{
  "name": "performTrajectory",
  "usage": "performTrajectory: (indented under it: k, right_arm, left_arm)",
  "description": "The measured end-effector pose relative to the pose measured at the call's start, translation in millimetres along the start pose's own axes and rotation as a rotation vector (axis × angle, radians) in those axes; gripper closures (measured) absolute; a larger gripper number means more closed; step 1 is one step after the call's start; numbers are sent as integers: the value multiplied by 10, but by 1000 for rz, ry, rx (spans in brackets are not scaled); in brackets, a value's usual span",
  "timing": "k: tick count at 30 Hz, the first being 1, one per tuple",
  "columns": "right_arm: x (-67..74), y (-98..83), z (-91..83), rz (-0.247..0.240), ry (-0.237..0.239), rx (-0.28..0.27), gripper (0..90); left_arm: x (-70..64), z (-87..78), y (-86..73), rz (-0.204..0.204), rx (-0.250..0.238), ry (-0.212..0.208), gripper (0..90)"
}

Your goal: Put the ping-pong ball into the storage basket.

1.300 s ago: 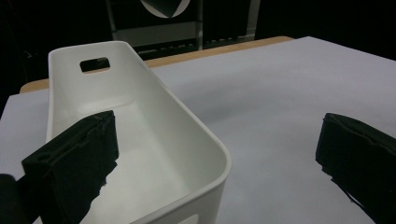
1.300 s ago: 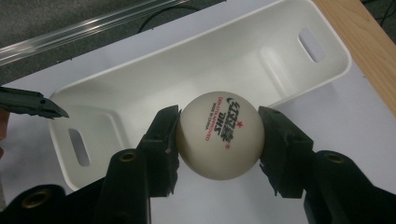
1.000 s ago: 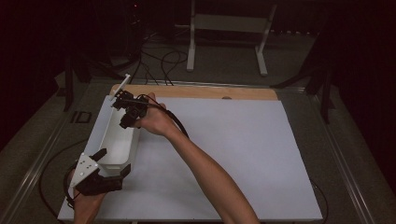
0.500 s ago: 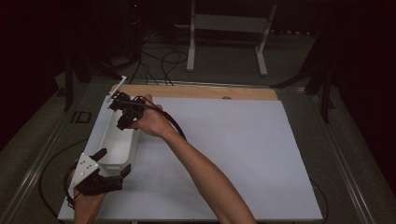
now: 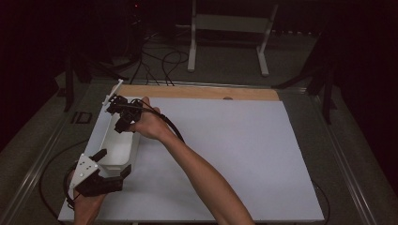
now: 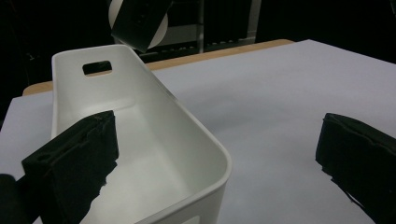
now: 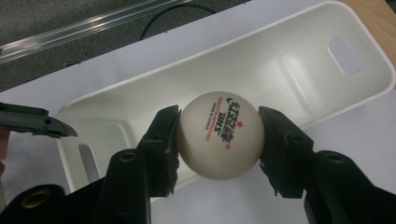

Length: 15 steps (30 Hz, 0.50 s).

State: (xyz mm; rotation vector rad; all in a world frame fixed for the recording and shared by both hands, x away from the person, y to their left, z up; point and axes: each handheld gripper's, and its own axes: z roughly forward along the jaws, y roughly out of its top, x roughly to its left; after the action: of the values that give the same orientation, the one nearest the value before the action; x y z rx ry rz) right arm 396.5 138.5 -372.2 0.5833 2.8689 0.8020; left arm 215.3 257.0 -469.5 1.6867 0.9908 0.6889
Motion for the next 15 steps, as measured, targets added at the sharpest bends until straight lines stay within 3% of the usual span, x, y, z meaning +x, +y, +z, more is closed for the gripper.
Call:
performTrajectory:
  k: [15]
  right_arm:
    - [102,27,108,-25,7,16,503]
  left_arm:
    - [-2,0,0,0,0,-1,0]
